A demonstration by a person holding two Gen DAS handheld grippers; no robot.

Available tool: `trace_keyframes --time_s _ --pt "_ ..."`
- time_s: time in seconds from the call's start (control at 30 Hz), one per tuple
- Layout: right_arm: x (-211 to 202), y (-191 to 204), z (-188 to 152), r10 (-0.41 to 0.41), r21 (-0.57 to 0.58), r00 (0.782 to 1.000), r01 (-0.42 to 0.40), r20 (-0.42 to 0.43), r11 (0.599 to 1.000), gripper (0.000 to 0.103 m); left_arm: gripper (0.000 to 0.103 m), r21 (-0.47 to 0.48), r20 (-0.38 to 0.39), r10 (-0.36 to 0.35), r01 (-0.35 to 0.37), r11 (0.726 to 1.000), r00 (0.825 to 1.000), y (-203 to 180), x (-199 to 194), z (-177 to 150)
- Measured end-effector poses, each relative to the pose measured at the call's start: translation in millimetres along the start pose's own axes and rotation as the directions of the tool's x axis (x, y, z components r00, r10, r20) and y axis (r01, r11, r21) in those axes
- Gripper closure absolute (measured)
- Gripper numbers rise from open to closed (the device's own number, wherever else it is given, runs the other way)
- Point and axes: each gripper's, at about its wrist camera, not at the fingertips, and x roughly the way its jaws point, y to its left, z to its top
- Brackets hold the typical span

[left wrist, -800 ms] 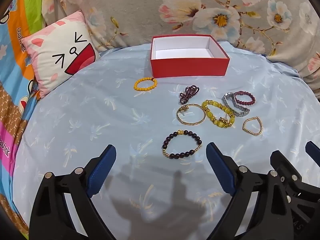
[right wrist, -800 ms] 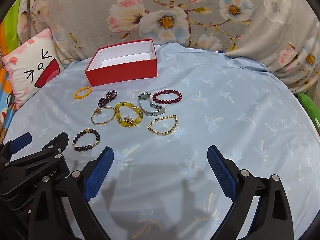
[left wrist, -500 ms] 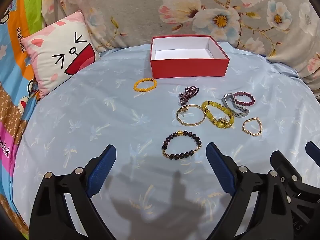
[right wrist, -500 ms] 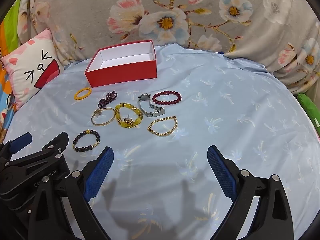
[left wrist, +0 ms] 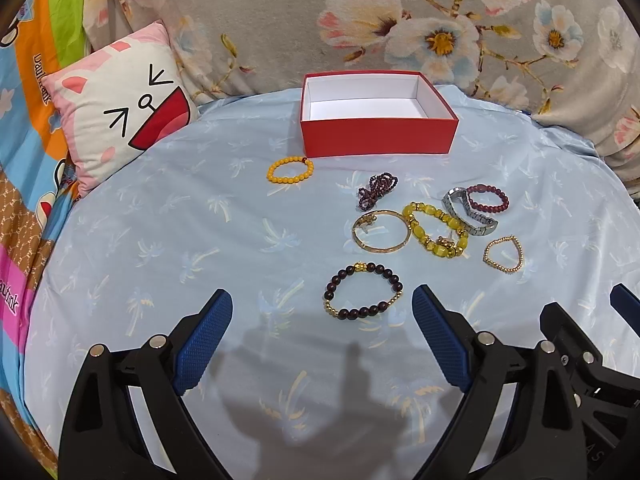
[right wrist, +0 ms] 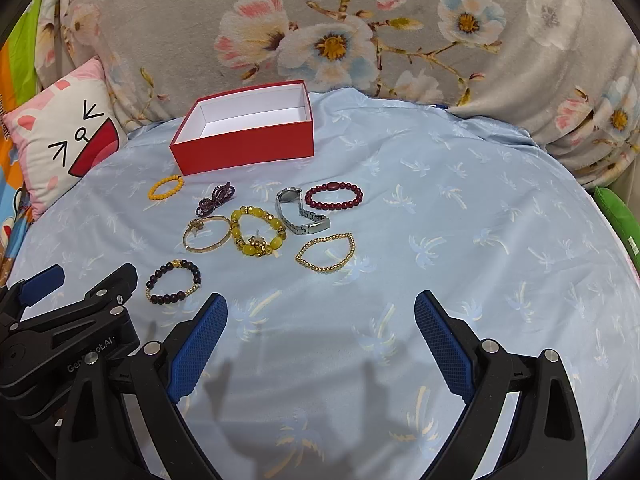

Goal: Organize jewelry

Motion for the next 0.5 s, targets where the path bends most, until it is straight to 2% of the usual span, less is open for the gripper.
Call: trace_keyframes --time_s 0.13,0.2,0.5 --pt "0 0 0 -0.001 -0.001 1.000 0.001 -0.001 1.000 0.012 0.016 0.001 0.001 0.000 0.000 1.000 1.000 -7 1 3" --pt "0 0 0 -0.001 0.000 1.000 0.001 0.000 1.000 0.012 0.016 -0.002 0.004 -0.002 0.002 1.000 1.000 9 -4 -3" --pt "0 0 0 -0.001 0.000 1.000 0.001 0.001 1.000 0.012 0.016 -0.001 0.006 -0.003 0.003 1.000 1.000 7 -5 -1"
